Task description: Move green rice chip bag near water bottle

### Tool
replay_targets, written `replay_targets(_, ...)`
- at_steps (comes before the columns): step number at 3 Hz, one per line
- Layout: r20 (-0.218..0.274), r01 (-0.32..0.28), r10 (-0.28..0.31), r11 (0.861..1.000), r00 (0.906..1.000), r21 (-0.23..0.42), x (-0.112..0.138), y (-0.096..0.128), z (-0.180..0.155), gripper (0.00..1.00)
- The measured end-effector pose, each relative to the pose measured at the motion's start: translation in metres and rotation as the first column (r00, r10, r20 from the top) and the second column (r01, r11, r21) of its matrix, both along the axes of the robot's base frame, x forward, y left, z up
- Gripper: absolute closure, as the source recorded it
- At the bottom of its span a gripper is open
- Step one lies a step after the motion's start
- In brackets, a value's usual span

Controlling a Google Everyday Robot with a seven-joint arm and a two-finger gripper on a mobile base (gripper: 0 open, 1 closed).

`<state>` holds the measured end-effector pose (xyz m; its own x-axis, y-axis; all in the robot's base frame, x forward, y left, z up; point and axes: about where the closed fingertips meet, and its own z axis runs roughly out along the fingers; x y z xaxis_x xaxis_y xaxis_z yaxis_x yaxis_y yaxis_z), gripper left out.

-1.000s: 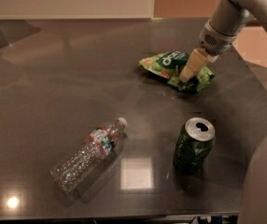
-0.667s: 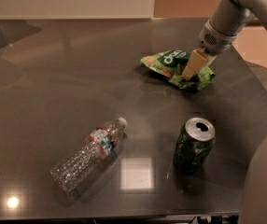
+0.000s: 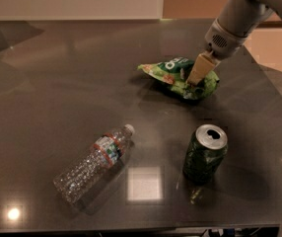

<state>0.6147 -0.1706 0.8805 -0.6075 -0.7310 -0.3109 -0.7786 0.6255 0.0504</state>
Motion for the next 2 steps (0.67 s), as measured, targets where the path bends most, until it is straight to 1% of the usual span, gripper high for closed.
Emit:
replay_targets(1, -0.004, -0.105, 0.105, 0.994, 0.9945, 0.022, -0.033, 0.035, 0.007, 1.00)
replay_targets(2, -0.026, -0.193, 0.194, 0.981, 0.9808, 0.032, -0.067, 0.068, 0.003, 1.00)
